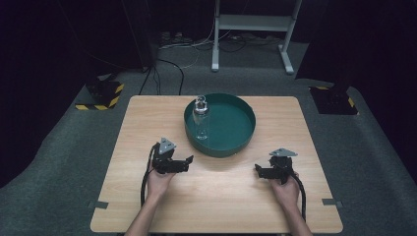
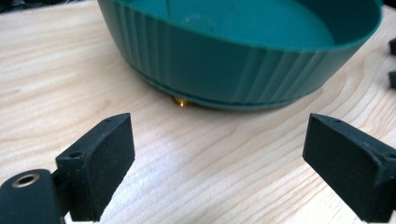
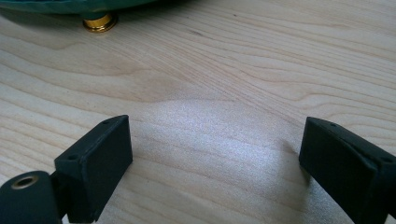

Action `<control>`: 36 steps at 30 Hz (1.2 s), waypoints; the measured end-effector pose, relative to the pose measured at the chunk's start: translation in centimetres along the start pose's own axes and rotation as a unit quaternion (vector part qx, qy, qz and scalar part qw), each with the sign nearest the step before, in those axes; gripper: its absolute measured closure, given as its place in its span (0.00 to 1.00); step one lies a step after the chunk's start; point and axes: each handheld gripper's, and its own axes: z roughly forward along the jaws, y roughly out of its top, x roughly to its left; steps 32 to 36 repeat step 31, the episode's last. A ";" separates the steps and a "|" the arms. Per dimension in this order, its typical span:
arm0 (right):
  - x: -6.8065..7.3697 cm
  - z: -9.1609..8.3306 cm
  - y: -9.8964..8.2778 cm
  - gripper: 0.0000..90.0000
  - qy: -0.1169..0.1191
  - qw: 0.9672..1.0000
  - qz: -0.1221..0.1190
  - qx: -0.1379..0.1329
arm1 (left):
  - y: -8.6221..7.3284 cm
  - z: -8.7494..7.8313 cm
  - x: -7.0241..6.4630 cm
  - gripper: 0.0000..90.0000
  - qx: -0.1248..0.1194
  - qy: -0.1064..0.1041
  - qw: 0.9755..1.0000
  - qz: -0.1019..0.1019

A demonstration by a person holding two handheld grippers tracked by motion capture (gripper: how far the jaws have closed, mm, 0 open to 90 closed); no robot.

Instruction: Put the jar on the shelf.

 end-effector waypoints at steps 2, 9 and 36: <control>0.0 0.0 0.0 0.11 0.000 1.000 0.000 0.000 | -0.4 0.4 0.0 0.10 0.009 0.003 1.000 0.001; 0.0 0.0 0.0 0.11 0.000 1.000 0.000 0.000 | -1.6 1.6 0.1 0.11 0.030 0.012 0.999 -0.001; 0.0 0.0 0.0 0.11 0.000 1.000 0.000 0.000 | -3.1 4.1 0.5 0.08 0.086 0.039 0.995 0.012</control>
